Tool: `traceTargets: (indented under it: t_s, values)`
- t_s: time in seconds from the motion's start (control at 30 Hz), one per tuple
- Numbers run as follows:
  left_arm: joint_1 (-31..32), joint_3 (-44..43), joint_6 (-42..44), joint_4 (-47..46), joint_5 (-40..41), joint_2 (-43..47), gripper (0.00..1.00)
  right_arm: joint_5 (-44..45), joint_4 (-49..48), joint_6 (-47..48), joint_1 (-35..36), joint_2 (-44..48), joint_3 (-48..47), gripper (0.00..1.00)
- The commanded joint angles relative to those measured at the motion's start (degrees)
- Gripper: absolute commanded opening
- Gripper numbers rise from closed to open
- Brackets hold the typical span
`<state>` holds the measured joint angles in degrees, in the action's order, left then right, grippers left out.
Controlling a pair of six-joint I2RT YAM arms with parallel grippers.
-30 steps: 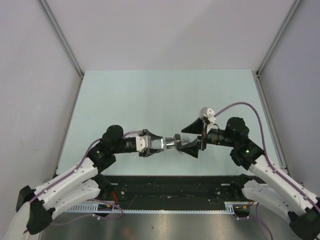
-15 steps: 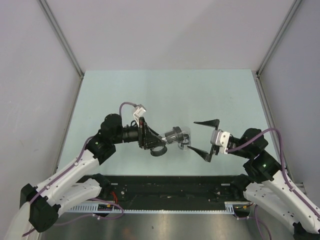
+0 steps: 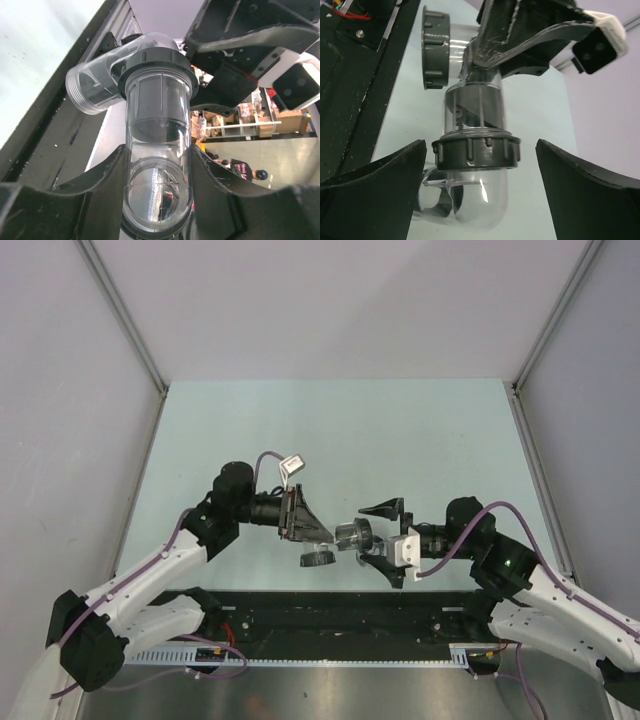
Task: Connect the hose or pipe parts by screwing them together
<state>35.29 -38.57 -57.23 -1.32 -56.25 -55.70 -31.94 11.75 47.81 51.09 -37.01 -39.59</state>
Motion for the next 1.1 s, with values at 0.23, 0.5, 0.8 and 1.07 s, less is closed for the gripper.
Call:
traceTargets:
  t_s: [0.23,0.5,0.8,1.07]
  values:
    - [-0.66,-5.55,-2.29,-4.3,-5.89,-2.3,0.0,3.21,0.03,0.54,3.67,-3.85,-3.12,0.66]
    - [-0.13,-4.59,30.21,-4.3,6.91,0.58,0.0,1.18,-7.26,-22.74,3.41,-8.15,-3.12,0.16]
    - [6.98,0.15,70.56,-5.27,14.85,4.02,0.0,-9.42,-12.87,-43.3,-3.0,-12.99,-3.21,0.13]
    - [11.29,6.66,92.65,-6.32,18.8,7.98,0.0,-20.44,-17.73,-51.78,-9.87,-14.93,-3.21,0.02]
